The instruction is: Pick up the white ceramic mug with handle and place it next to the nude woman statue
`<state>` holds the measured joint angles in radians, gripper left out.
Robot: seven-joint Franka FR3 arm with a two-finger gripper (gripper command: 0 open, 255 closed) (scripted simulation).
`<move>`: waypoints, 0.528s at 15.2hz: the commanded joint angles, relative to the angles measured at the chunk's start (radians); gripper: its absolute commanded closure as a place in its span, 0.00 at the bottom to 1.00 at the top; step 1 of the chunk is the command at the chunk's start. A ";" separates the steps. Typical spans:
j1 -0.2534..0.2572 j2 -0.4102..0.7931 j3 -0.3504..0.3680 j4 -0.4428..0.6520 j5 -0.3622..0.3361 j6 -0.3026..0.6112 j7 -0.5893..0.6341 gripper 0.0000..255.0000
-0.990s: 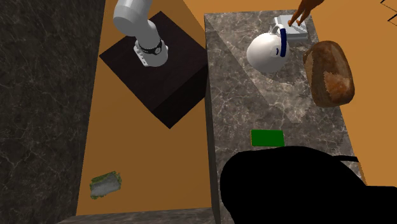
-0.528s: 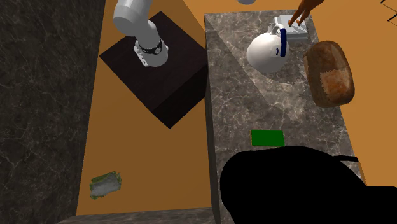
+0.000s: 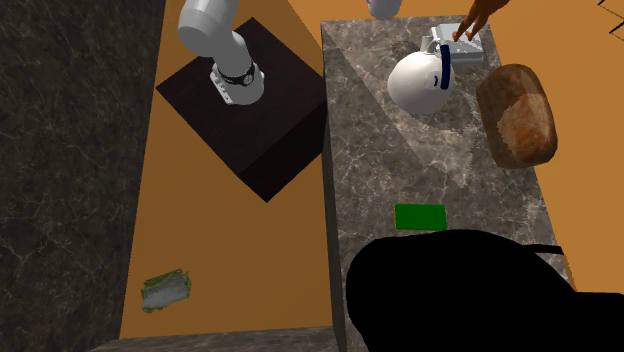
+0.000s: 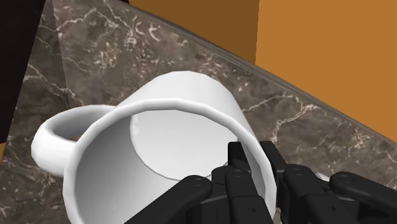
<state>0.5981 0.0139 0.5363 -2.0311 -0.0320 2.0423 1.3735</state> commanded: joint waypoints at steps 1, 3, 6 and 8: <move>0.001 0.009 0.000 -0.018 -0.006 0.027 0.004 1.00; 0.001 0.020 0.001 -0.035 -0.013 0.052 0.010 1.00; 0.003 0.038 0.001 -0.057 -0.025 0.091 0.019 1.00; 0.004 0.052 0.000 -0.071 -0.034 0.116 0.026 1.00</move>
<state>0.6012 0.0591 0.5365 -2.0942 -0.0615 2.1436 1.3947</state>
